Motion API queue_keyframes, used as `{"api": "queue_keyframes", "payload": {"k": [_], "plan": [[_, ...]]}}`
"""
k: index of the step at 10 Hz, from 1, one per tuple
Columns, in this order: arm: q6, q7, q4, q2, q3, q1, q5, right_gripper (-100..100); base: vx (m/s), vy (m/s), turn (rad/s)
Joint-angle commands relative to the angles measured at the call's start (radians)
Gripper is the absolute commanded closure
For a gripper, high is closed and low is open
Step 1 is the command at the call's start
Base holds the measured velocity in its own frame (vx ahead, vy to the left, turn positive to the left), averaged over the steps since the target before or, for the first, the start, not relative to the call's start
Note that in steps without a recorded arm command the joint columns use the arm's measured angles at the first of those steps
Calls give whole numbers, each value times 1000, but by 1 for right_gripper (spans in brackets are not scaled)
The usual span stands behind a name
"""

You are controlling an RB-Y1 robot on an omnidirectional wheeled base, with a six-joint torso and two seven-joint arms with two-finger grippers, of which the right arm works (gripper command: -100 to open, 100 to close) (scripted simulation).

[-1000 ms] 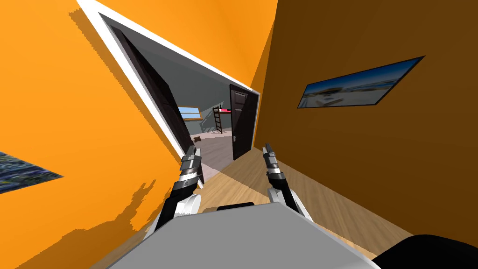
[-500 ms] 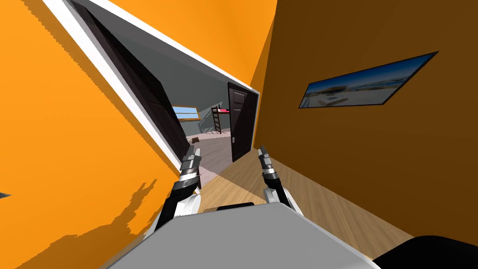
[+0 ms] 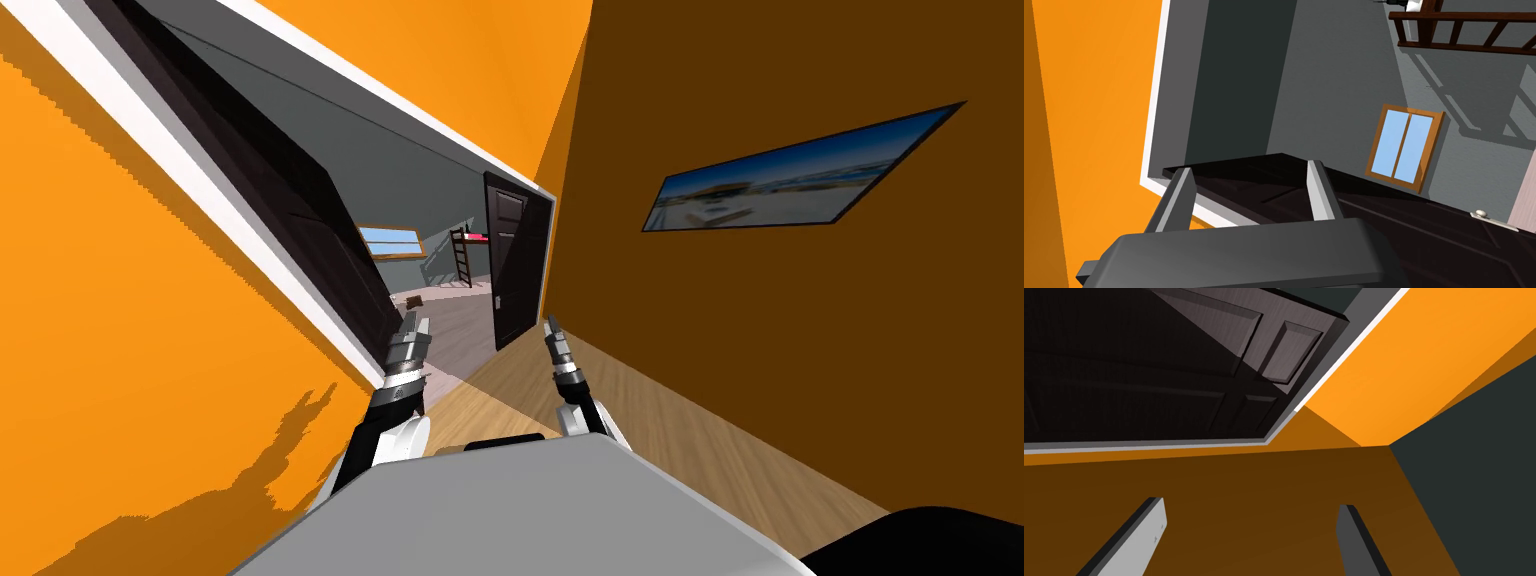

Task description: Push the door open

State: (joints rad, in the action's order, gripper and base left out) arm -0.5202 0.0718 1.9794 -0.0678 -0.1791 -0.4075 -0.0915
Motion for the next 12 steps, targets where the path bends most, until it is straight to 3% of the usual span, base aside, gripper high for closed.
{"api": "queue_keyframes", "payload": {"k": [1, 12], "plan": [[-7, -6, -37, -5, -14, 18, 4, -100, 123, -36, -26], [-51, -38, -254, -25, -134, 104, 19, -100, 100, -18, -25]]}}
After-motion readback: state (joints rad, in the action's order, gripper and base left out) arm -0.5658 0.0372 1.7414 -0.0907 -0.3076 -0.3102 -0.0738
